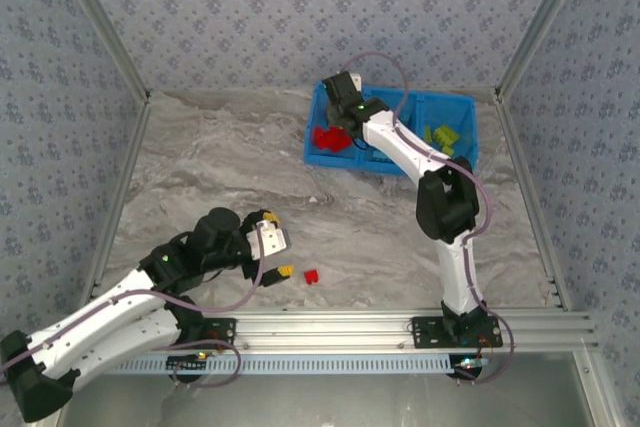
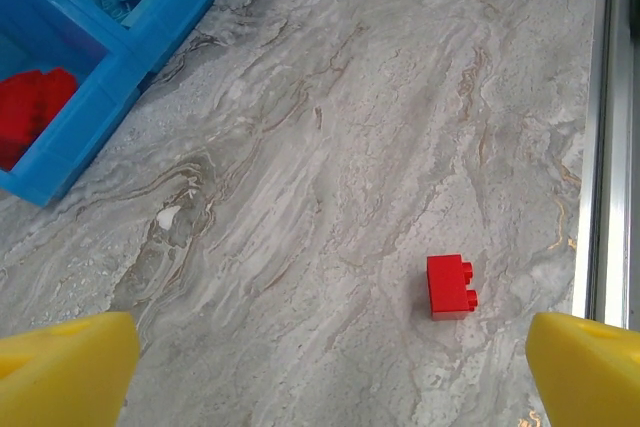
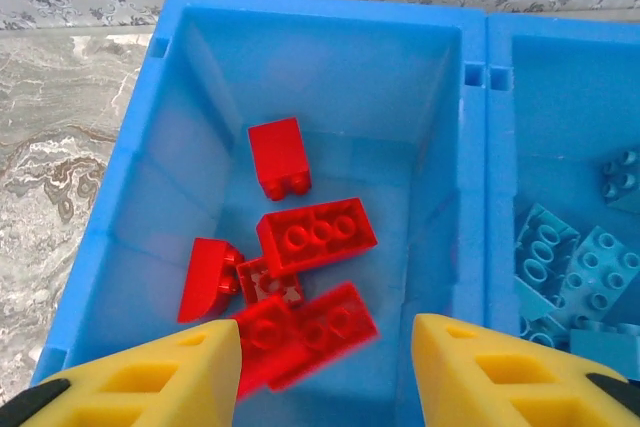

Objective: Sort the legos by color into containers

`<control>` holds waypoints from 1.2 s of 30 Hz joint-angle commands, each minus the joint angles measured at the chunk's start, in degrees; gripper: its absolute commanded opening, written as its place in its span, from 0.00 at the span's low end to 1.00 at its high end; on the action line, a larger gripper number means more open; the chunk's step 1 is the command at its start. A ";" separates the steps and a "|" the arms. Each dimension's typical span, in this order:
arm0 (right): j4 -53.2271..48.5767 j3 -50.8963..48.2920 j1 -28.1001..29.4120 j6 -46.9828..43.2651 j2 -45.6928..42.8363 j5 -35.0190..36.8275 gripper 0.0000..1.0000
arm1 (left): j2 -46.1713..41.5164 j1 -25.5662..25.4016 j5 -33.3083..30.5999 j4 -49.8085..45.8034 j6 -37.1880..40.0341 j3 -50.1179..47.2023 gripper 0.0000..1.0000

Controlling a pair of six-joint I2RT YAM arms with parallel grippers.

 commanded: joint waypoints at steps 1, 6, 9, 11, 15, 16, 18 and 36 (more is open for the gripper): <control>-4.88 2.19 -0.13 -1.00 -4.63 -1.23 0.51 | 0.49 0.27 -0.53 -0.30 -0.42 0.96 0.99; -4.53 -12.41 0.72 -0.24 -20.42 -3.70 0.52 | 1.15 0.27 -0.51 -0.40 -0.68 0.92 0.99; -4.29 -23.01 1.23 -0.11 -31.35 -6.85 0.53 | 1.42 0.26 -0.43 -0.21 -0.93 1.09 0.99; -5.38 -29.41 1.68 0.08 -38.47 -7.82 0.58 | 1.52 0.27 -0.51 -0.61 -1.76 1.83 0.99; -8.88 -40.95 3.29 -0.03 -53.35 -9.15 0.66 | 2.64 -3.27 -7.76 -2.61 -4.83 5.84 0.99; -9.75 -43.14 3.65 0.48 -57.37 -9.36 0.68 | 3.30 -5.15 -10.30 -2.73 -6.04 7.03 0.99; -11.28 -49.29 4.02 2.02 -64.41 -10.50 0.73 | 4.94 -8.61 -13.44 -1.96 -9.37 7.97 0.99; -15.67 -59.45 3.93 5.64 -77.85 -14.21 0.96 | 31.55 -16.54 -14.19 16.15 -28.87 -1.62 0.85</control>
